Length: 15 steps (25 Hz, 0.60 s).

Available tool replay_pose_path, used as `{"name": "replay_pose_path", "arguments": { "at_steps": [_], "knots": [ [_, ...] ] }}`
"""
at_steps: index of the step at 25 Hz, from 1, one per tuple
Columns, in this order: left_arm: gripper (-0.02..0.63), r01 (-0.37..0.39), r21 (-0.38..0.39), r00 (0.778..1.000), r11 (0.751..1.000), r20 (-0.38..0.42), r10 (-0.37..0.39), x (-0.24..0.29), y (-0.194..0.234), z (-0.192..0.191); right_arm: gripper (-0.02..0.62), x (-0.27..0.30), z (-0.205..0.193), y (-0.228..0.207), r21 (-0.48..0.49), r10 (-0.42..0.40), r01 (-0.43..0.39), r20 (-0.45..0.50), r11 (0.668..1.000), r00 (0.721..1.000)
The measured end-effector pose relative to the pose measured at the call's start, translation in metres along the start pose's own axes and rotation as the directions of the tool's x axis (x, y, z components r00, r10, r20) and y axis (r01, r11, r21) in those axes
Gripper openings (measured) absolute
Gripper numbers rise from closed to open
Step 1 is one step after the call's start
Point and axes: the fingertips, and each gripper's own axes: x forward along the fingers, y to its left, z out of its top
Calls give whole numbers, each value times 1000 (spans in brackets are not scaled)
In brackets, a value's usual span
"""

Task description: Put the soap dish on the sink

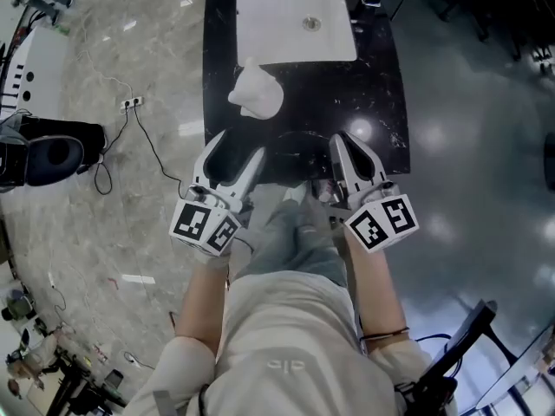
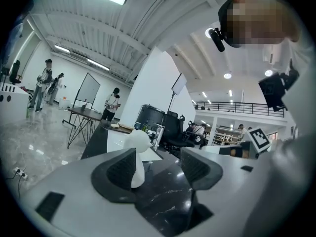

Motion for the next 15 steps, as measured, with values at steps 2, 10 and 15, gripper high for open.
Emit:
{"name": "replay_pose_path", "arguments": {
  "at_steps": [2,10,15],
  "knots": [
    [267,35,11,999,999,8,-35,0,-15,2,25,-15,9,1,-8,-18,18,21,1000,1000],
    [267,195,41,981,980,-9,-195,-4,-91,13,25,-94,42,3,-8,-129,131,131,991,983],
    [267,329,63,944,942,-49,-326,5,-156,17,25,-155,62,-4,12,-234,237,207,972,950]
  ]
}}
